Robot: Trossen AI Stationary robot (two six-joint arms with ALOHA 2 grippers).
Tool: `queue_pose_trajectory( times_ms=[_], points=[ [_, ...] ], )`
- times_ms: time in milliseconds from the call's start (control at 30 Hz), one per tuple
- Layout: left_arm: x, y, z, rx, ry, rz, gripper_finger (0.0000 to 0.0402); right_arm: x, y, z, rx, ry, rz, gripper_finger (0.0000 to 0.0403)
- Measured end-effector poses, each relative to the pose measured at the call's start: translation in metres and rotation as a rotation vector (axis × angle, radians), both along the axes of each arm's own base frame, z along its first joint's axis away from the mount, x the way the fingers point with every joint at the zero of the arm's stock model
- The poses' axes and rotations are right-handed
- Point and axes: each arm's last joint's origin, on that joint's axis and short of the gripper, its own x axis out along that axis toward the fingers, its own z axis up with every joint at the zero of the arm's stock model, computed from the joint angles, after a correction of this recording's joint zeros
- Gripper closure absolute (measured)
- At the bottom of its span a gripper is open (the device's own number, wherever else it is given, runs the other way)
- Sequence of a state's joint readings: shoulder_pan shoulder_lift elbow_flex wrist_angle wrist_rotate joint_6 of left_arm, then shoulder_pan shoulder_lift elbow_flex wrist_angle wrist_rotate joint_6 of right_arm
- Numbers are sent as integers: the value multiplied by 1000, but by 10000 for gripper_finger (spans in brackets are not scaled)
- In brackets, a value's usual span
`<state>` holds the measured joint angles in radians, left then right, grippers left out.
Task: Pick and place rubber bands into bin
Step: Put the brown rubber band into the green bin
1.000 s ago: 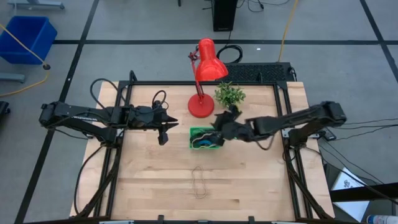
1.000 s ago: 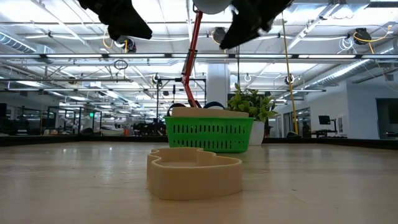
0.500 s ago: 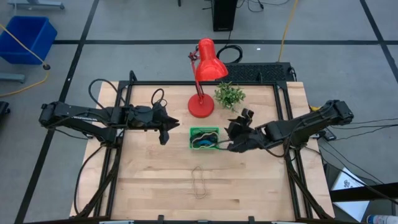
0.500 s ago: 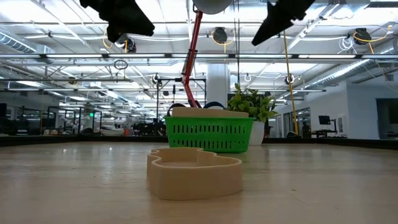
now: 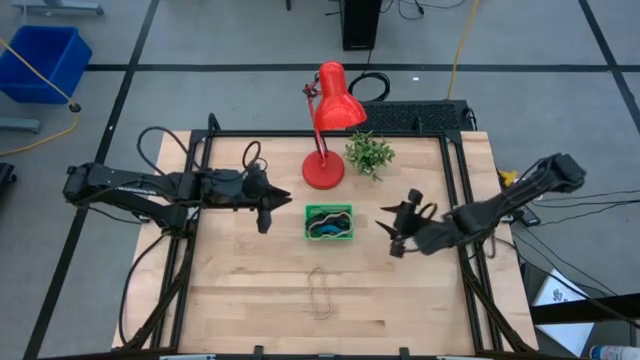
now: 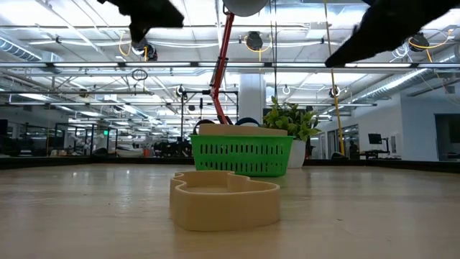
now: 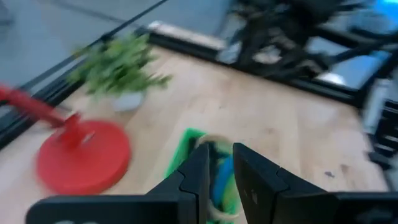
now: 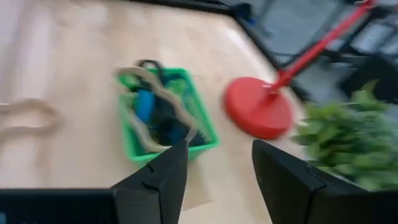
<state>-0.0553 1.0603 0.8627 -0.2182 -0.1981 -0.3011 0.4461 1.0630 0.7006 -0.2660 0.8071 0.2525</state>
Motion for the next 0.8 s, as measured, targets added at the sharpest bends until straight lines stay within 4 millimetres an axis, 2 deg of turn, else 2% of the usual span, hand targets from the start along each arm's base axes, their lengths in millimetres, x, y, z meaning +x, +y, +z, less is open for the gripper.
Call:
queue_pose_trajectory(
  times_ms=[133,267,500,800],
  points=[
    [12,-11,4,96,-84,-201,325,-20,-10,-5,91,-99,79,225],
    [34,-31,-3,244,-155,-365,325,-33,-19,-11,127,-197,70,226],
    [67,-57,-50,221,66,-437,325,-37,-26,-13,123,-230,53,228],
    [99,-95,-83,176,451,-462,325,-36,-31,-14,60,-201,45,229]
  ],
)
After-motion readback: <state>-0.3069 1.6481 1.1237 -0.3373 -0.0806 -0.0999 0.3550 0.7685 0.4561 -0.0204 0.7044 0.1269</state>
